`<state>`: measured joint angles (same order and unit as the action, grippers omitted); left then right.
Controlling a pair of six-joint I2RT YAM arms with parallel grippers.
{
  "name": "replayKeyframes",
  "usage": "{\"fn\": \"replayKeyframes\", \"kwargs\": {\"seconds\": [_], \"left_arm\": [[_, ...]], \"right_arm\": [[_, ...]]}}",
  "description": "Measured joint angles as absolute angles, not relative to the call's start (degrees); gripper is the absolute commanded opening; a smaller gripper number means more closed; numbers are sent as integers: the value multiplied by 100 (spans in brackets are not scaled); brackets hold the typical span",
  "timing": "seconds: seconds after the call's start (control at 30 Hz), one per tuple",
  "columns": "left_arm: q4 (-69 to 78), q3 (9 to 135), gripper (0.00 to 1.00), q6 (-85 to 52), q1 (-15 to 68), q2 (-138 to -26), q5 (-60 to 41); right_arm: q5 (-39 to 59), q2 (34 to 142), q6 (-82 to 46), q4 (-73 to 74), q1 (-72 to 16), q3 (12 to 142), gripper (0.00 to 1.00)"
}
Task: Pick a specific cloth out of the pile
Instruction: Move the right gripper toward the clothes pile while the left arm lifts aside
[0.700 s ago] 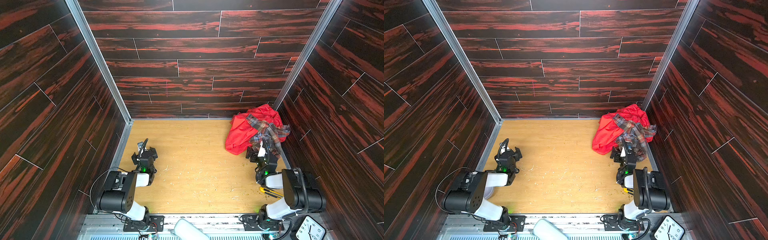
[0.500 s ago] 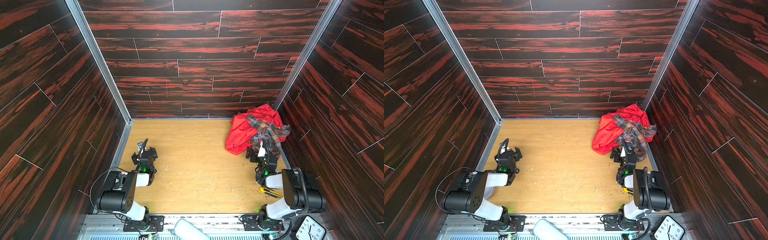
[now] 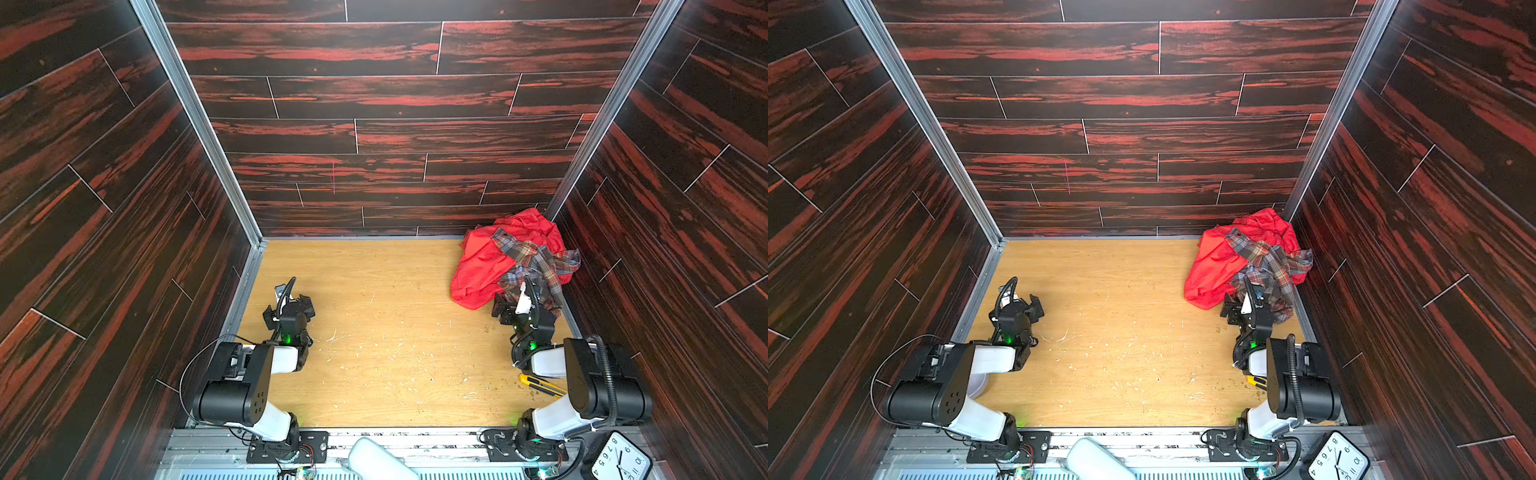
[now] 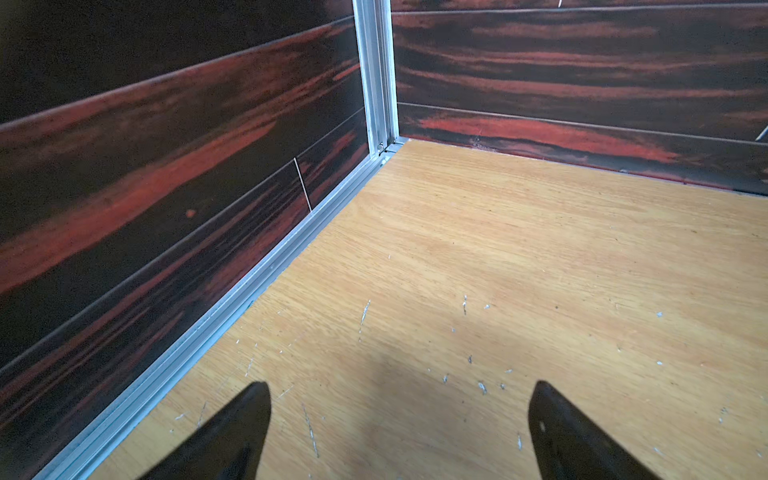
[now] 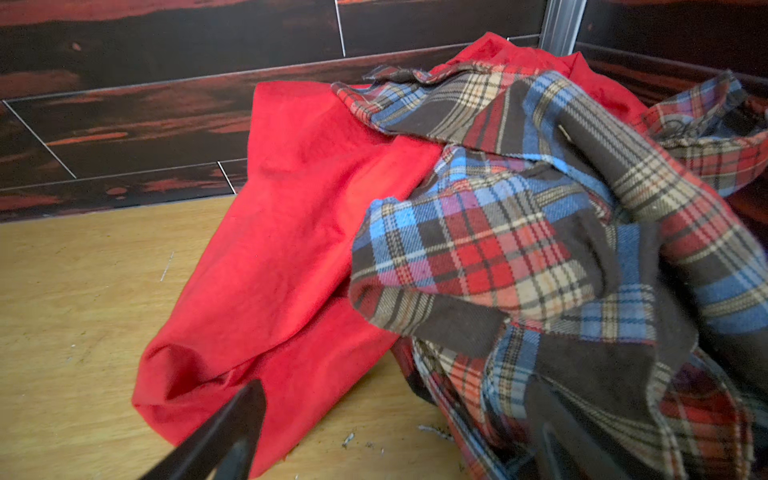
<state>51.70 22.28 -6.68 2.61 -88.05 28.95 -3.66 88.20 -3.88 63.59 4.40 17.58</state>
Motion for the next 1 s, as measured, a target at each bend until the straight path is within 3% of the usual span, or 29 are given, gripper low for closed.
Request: {"fn": "replayKeyframes", "kwargs": {"seconds": [0.17, 0.33, 0.4, 0.57, 0.67, 0.83, 1.0], "left_arm": [[3828, 2357, 99, -711, 272, -7647, 2810], [1918, 3389, 99, -1061, 427, -6163, 2475], [1046, 3896, 99, -1236, 644, -5835, 2174], [-884, 4681, 99, -1717, 1614, -5544, 1319], [-1686, 4633, 99, -2119, 2220, -5358, 950], [-2292, 4403, 99, -2578, 2552, -4893, 644], [-2447, 4414, 99, -2665, 2661, -4950, 561]], "right_arm": [[-587, 7476, -403, 5481, 327, 1645, 94], [-779, 6018, -561, 3896, -154, 2252, 94], [-856, 5767, -897, 2812, -276, 2812, 89], [-788, 6219, -1938, 137, -270, 4178, 78], [-303, 6442, -2460, -843, -244, 4093, 75], [458, 6563, -3120, -1391, -158, 3315, 65], [816, 7557, -3341, -1260, 19, 3347, 53]]}}
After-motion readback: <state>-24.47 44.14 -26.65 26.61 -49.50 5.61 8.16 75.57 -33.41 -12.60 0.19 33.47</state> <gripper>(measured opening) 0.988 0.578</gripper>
